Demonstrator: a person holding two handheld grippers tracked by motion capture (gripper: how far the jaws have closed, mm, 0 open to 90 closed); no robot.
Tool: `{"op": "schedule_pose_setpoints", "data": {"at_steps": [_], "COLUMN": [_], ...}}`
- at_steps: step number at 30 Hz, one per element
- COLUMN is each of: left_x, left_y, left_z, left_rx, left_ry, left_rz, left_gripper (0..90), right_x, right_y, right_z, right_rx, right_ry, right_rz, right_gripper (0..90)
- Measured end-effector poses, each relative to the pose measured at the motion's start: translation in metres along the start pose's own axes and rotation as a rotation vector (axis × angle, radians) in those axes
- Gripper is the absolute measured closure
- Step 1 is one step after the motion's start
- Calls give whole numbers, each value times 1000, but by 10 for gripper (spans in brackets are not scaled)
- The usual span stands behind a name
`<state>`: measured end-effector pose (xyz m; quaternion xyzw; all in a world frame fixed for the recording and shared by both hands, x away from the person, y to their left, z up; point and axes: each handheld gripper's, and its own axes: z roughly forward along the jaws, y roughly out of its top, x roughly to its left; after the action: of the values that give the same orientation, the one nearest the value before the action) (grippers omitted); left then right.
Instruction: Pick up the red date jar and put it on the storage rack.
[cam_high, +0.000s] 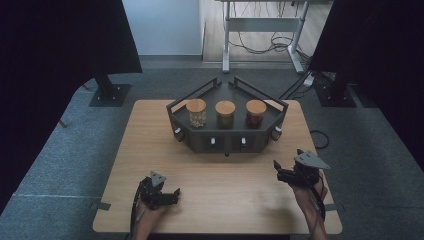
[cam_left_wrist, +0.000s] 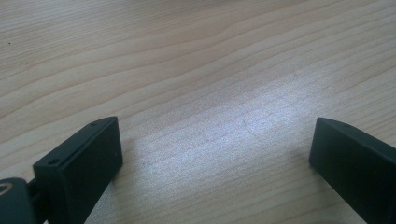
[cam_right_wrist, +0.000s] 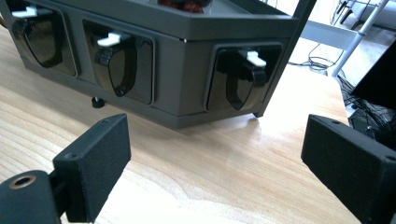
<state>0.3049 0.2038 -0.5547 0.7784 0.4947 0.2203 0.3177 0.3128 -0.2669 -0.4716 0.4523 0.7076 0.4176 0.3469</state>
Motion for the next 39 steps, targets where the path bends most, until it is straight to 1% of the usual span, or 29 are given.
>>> {"op": "schedule_pose_setpoints", "data": {"at_steps": [11,34,39], "left_x": [0,0,0], "left_y": [0,0,0], "left_z": [0,0,0], "left_rx": [0,0,0], "left_ry": [0,0,1], "left_rz": [0,0,-1], "left_gripper": [23,23,23], "right_x": [0,-1,1], "right_y": [-16,-44,-53], "right_z": [3,5,7], "right_rx": [28,72,90], "right_ry": [-11,-23,-23], "right_rz": [2,29,32], "right_gripper": [77,78,79]}}
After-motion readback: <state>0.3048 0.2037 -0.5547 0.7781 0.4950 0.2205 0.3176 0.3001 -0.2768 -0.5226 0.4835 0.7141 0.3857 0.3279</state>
